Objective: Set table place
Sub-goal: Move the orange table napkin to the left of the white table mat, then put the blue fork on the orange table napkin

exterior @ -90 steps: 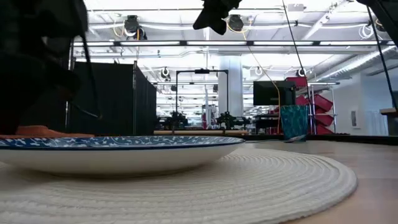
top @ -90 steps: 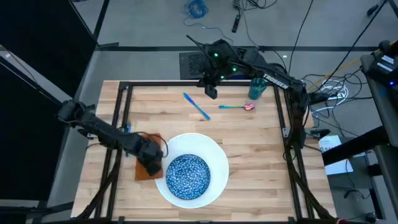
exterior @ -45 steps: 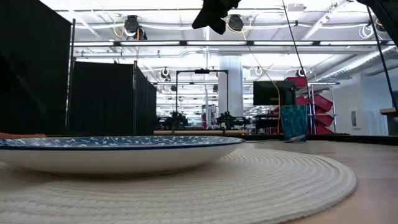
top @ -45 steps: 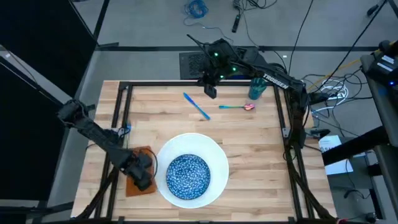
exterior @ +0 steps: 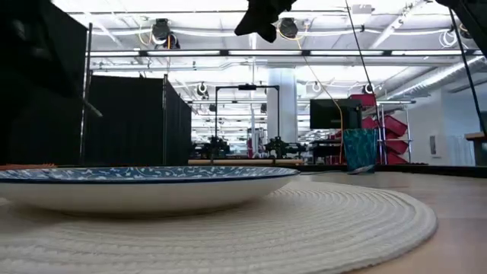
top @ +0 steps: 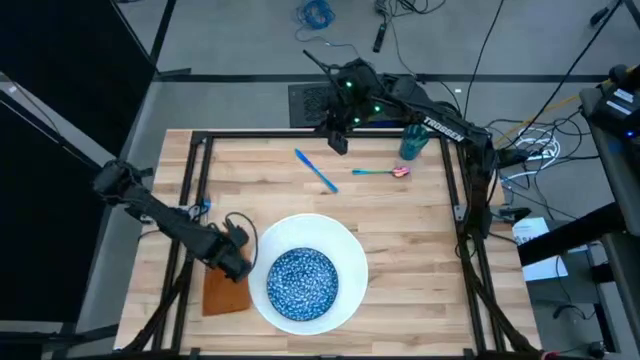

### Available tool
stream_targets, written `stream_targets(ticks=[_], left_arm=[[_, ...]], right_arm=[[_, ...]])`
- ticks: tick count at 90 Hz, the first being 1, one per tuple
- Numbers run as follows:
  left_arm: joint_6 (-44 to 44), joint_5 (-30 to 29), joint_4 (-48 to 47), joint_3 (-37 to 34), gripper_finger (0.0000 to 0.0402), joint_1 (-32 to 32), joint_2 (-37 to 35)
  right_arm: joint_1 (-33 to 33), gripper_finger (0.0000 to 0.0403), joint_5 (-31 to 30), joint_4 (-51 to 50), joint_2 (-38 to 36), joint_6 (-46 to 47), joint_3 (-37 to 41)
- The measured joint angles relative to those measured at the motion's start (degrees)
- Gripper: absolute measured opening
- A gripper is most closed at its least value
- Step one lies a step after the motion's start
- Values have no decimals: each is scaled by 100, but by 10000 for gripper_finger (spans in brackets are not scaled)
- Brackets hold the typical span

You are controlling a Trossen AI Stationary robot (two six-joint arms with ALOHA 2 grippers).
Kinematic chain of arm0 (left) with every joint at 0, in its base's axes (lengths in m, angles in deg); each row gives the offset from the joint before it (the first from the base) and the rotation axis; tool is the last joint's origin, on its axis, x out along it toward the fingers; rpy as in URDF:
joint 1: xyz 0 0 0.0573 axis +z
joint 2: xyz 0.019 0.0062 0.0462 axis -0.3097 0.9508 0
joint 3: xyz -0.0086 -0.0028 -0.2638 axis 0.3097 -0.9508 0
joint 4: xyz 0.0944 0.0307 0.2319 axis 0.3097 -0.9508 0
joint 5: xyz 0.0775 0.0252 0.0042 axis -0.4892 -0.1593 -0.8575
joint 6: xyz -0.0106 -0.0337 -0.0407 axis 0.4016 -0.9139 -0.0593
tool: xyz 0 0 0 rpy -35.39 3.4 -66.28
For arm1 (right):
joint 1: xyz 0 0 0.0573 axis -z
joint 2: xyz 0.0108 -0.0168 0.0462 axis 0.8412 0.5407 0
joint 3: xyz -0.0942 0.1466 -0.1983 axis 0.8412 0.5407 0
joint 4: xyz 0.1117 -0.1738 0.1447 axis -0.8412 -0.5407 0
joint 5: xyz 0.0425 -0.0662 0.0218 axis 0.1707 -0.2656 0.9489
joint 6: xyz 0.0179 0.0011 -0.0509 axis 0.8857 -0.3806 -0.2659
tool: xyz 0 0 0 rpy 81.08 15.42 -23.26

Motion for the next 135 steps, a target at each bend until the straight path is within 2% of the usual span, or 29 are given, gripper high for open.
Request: stream_targets(ticks=[12,37,55,67,79,92,102,108,117,125,135], left_arm=[[268,29,250,-110,0,276,7],[407,177,1057,-118,0,304,9],[423,180,785,-68,0,304,9],[726,185,247,383,0,301,9],[981,-431,-803,1190,0,304,-24],[1422,-1474,-1494,2014,0,304,-121],[1576,-2558,-1731,2232,0,314,-305],[1570,-2981,-1978,2228,0,409,-463],[1493,-3113,-2327,2152,0,775,-734],[1405,-3078,-2261,1949,0,1178,-1087],[1409,-2536,-2171,1692,0,1857,-1572]], right_arm=[[0,0,1,-71,0,-4,0],[0,0,1,-121,-9,-44,0],[0,0,1,-48,-9,-58,0],[0,0,1,-22,-9,-37,0],[0,0,1,19,-9,-39,0],[37,0,13,51,-9,-39,0],[78,0,14,-21,-9,-41,0],[110,0,16,-131,-10,-92,-1],[164,0,23,-494,-62,-269,0],[248,0,12,-829,-149,-497,1],[374,0,22,-1055,-282,-717,0]])
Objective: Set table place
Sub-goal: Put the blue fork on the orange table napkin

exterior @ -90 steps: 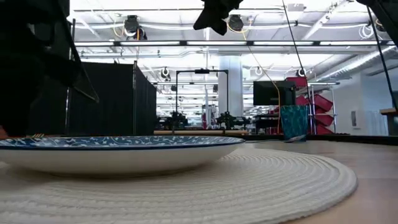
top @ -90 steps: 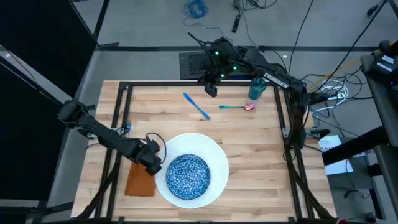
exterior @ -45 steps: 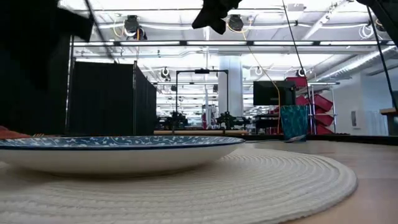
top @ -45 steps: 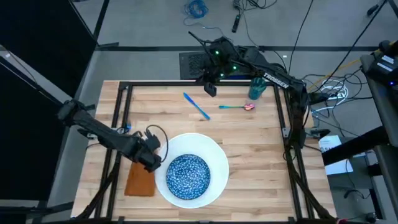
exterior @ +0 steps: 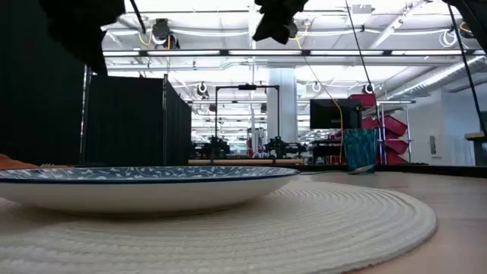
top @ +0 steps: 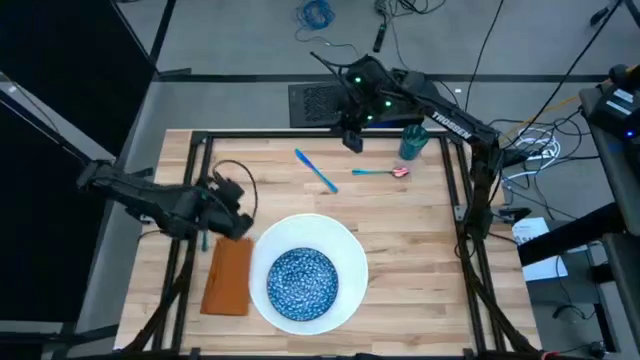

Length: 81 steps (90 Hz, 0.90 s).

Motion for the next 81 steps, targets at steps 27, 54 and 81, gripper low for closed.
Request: stream_targets(ticks=[27,54,81], left_arm=[[686,1044,677,-304,0,1522,-923],[780,2017,690,-296,0,2219,-812],[449,1530,120,-908,0,2461,-118]], right_arm=[[113,0,22,-583,-205,-494,1],[144,0,28,-1266,-205,-700,2],[215,0,796,-1056,-205,-1146,274]])
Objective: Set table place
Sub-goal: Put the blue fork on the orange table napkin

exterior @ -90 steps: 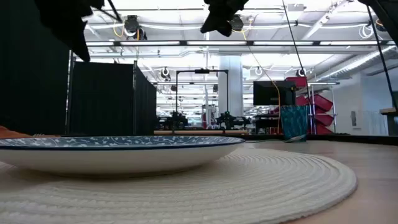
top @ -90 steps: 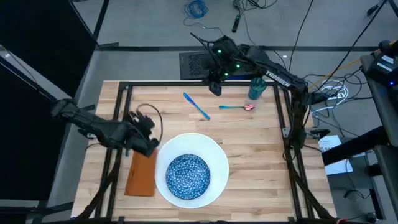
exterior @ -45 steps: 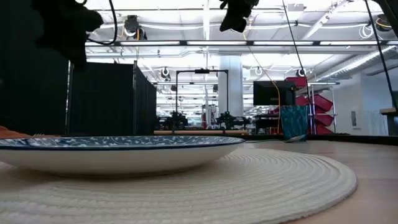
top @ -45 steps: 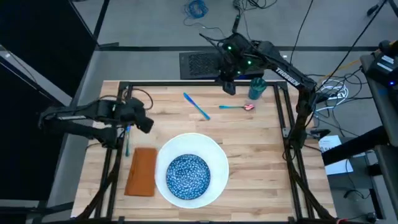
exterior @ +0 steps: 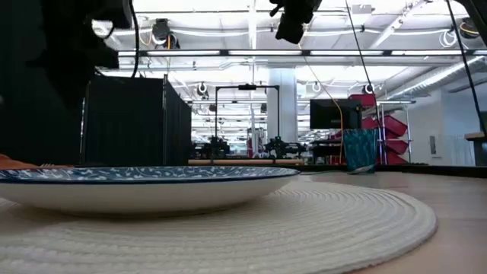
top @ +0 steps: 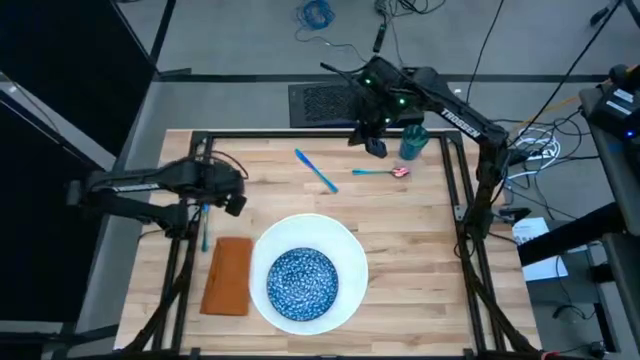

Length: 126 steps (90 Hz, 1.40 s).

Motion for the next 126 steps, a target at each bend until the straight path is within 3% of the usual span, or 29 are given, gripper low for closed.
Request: stream_targets(ticks=[16,64,88,109,126], left_arm=[[-5,53,551,-585,0,537,353],[-466,-303,469,-1058,0,1482,1495],[-407,-277,788,-1306,0,1921,1536],[-270,-279,1690,-1554,0,2271,1536],[-74,-368,1753,-1566,0,2603,1589]], right_arm=[[5,0,-17,188,2,-32,300],[10,0,-17,594,7,-426,995],[10,0,15,625,7,-560,1009],[4,0,126,621,7,-562,1009],[-6,0,127,590,7,-555,1009]])
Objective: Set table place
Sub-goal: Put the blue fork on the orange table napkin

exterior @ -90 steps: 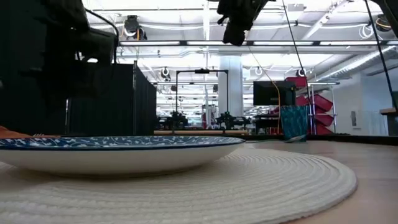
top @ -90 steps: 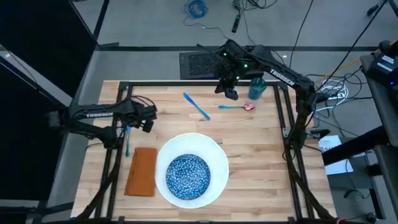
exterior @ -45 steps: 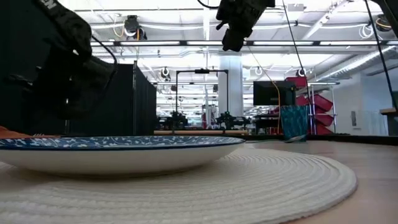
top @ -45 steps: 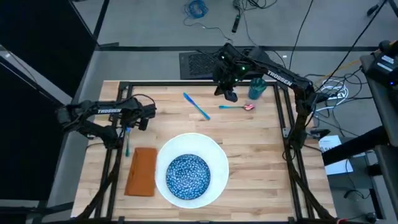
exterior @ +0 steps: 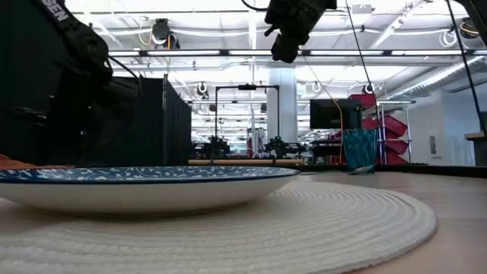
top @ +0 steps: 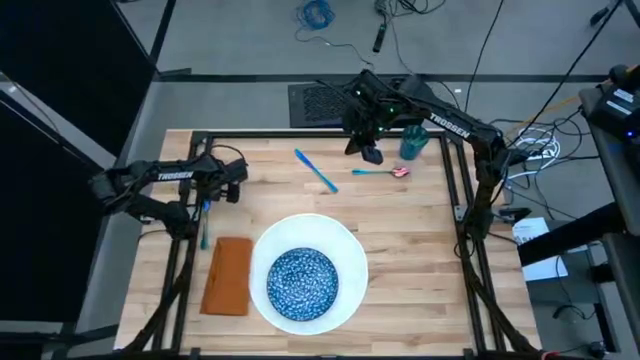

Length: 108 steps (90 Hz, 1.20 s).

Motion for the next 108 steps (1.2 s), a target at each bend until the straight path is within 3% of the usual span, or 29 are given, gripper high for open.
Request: stream_targets(ticks=[38,55,89,108], left_arm=[[755,148,796,20,0,62,435],[834,240,1348,205,1,-218,723],[838,1509,3547,739,0,-864,893],[1064,1354,3570,1070,0,-1065,816]], right_arm=[[0,0,2,-74,0,1,0],[0,0,-7,-76,-28,9,0],[0,0,-20,-90,-52,154,0],[2,0,-24,-102,-55,268,0]])
